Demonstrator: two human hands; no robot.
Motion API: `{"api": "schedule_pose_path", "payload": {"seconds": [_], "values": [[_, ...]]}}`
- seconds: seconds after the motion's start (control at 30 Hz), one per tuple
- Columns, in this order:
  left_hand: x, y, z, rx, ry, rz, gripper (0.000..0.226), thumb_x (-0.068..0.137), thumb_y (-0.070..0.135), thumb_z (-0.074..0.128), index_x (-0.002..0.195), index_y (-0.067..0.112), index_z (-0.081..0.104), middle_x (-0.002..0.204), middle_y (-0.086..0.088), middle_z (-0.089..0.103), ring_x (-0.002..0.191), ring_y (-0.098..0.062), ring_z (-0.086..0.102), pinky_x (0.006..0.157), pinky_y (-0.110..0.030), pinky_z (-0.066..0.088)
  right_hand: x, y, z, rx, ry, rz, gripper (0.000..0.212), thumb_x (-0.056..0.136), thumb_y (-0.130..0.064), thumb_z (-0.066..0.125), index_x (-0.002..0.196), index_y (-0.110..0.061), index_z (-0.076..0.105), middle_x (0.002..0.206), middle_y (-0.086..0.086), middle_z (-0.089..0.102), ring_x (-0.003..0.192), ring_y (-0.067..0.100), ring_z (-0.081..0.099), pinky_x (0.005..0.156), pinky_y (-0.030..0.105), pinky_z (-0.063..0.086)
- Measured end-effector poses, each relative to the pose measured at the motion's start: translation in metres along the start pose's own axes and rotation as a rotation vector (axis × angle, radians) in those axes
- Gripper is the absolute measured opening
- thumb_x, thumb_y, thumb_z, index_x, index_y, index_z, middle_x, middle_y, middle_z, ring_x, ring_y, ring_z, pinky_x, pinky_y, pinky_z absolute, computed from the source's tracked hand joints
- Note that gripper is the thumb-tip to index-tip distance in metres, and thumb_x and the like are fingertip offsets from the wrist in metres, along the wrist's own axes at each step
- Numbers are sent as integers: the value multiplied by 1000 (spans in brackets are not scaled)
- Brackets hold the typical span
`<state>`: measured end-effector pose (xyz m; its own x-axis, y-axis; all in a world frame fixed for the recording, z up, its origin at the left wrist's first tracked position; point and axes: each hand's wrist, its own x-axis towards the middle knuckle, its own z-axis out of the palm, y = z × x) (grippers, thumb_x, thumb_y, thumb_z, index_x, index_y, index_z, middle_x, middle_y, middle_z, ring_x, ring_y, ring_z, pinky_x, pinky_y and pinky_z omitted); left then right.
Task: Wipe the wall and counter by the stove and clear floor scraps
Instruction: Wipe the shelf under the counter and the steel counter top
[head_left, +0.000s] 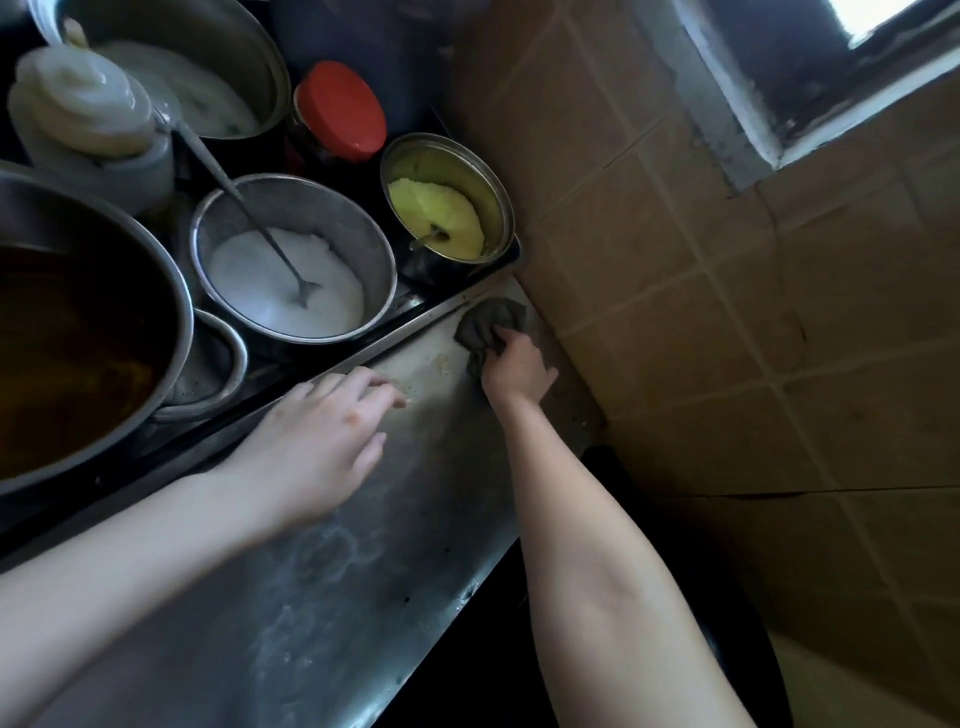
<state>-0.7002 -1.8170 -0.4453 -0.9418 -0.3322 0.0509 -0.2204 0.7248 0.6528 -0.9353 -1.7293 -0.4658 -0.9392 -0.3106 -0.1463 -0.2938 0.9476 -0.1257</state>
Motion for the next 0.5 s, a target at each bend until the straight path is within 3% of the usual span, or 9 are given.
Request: {"api": "schedule_pose_path", "payload": {"seconds": [0.23,0.4,0.5], "values": [[0,4,5,-32,-7,-18,32,87,21,59,119,19,57,126,-2,54,114,-28,54,94,-41,41,-4,60,-13,8,12,231,35,94,-23,50,127,-33,54,129,0,58,122,25,50,103,46,29],[-1,3,7,-8,-16,-1,31,84,20,62,115,18,59,123,-3,57,107,-28,58,87,-40,45,-8,89,-16,60,33,349,34,93,-20,50,125,-34,56,130,1,58,122,26,50,103,47,31],[-2,0,7,17,-19,10,31,81,20,66,111,19,61,118,-3,59,102,-28,61,83,-39,47,-6,87,-16,119,52,394,33,91,-19,53,120,-31,61,126,3,61,116,29,54,100,47,40]]}}
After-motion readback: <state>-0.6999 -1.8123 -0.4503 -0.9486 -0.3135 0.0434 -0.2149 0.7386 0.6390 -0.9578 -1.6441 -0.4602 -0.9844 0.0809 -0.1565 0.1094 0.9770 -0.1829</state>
